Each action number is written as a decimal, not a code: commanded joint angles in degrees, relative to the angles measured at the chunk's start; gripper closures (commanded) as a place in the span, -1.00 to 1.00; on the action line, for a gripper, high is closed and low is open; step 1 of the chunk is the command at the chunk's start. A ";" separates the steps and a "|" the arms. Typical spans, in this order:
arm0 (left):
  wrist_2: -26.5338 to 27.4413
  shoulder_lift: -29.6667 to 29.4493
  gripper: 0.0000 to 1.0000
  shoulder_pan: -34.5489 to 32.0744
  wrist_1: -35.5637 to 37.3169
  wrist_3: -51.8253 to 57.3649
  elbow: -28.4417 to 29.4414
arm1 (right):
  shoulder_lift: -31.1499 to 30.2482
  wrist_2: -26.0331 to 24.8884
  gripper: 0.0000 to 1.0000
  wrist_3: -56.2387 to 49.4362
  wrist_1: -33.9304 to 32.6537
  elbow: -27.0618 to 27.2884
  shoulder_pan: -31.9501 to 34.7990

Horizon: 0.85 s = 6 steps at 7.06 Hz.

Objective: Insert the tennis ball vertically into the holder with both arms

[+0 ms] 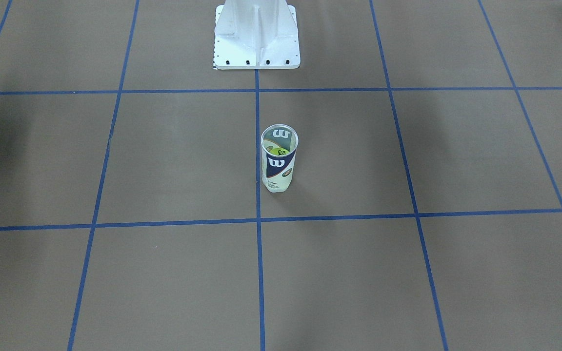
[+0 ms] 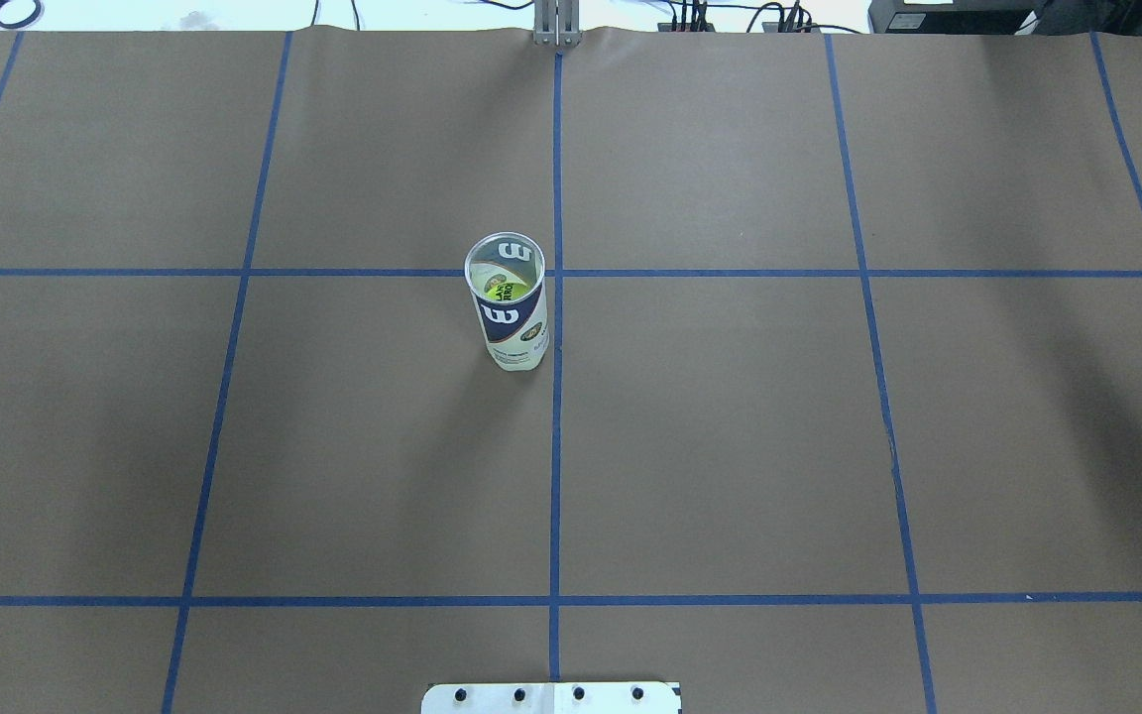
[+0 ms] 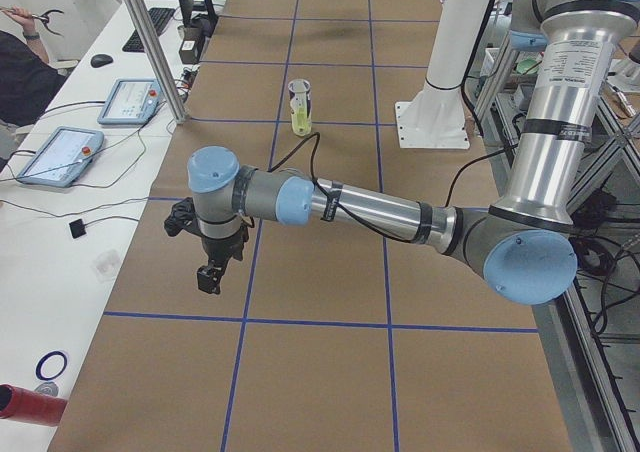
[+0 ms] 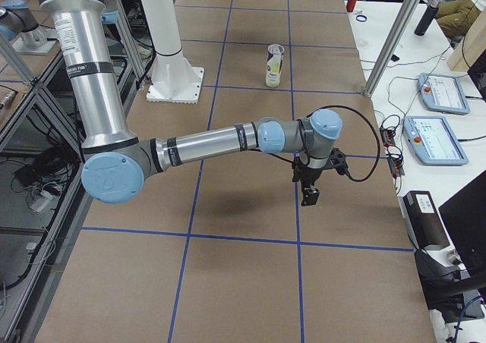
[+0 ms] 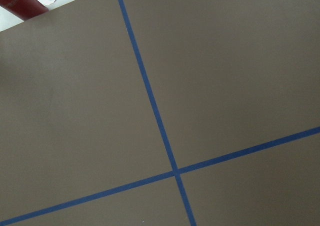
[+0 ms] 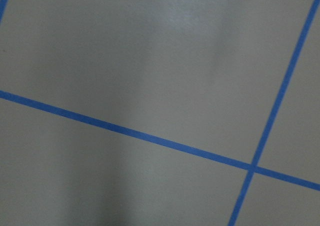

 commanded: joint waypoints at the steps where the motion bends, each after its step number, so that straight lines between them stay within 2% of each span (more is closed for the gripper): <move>1: -0.25 2.63 -0.99 -1.71 -0.34 5.10 4.33 | -1.57 -0.06 -0.99 -1.63 -0.12 -0.18 3.59; 2: 0.45 6.91 -0.99 -1.72 -0.79 5.21 5.13 | -1.83 -1.63 -0.99 -1.63 -0.21 0.86 3.60; 3: 0.45 7.39 -0.99 -2.16 -6.36 4.34 7.49 | -2.88 -1.90 -0.99 -1.72 0.40 -0.09 3.60; 4: -0.24 7.13 -0.99 -3.12 -6.68 -2.28 6.99 | -4.37 -0.51 -0.99 -1.20 0.67 -0.10 4.21; 5: -3.64 8.00 -0.99 -3.21 -6.16 -5.31 3.86 | -10.22 1.24 -0.99 -1.46 1.45 0.77 5.26; 6: -6.90 8.36 -0.99 -3.13 -4.15 -6.82 2.08 | -15.67 2.91 -0.99 -1.28 7.46 0.87 6.31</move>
